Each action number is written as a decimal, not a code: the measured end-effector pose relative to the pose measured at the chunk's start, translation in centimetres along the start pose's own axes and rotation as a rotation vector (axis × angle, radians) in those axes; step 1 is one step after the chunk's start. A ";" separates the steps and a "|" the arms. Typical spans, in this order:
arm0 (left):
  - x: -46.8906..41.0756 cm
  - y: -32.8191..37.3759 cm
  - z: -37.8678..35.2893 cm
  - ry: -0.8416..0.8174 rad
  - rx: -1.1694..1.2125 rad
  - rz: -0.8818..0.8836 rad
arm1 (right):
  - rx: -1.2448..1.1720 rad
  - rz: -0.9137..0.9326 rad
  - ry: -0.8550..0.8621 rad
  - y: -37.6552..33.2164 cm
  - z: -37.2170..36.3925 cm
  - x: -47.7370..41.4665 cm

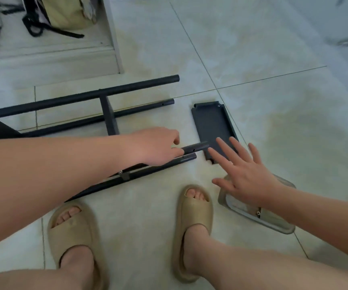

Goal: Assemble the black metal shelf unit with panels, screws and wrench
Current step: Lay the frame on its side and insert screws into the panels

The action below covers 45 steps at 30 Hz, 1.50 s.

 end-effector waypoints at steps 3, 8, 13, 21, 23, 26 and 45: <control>-1.7 5.1 -2.1 -0.063 -0.026 -0.130 | 0.016 -0.079 -0.038 3.2 -1.7 3.0; -3.4 11.2 -7.3 -0.225 -0.070 -0.288 | -0.004 -0.148 -0.029 8.0 -5.6 8.2; -3.7 13.1 -12.7 -0.390 -0.064 -0.337 | -0.096 -0.164 -0.015 11.1 -10.5 11.5; -5.6 12.8 -16.6 -0.344 -0.163 -0.392 | -0.275 -0.399 -0.282 12.9 -15.0 8.9; -5.7 12.4 -16.8 -0.323 -0.164 -0.410 | -0.254 -0.453 -0.295 13.5 -15.7 8.2; -5.9 12.4 -17.0 -0.288 -0.164 -0.424 | -0.209 -0.544 -0.277 14.3 -16.5 7.8; -5.1 12.7 -17.5 -0.259 0.005 -0.331 | -0.101 -0.431 -0.197 14.2 -17.4 6.2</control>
Point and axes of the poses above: each hand's wrist, its own x-axis away from the middle knuckle, its own z-axis out of the back of the hand, y = z × x, the point moved 1 cm from there along -x, towards the middle knuckle, and after that the axes turned 13 degrees about y, right-handed, at the moved point
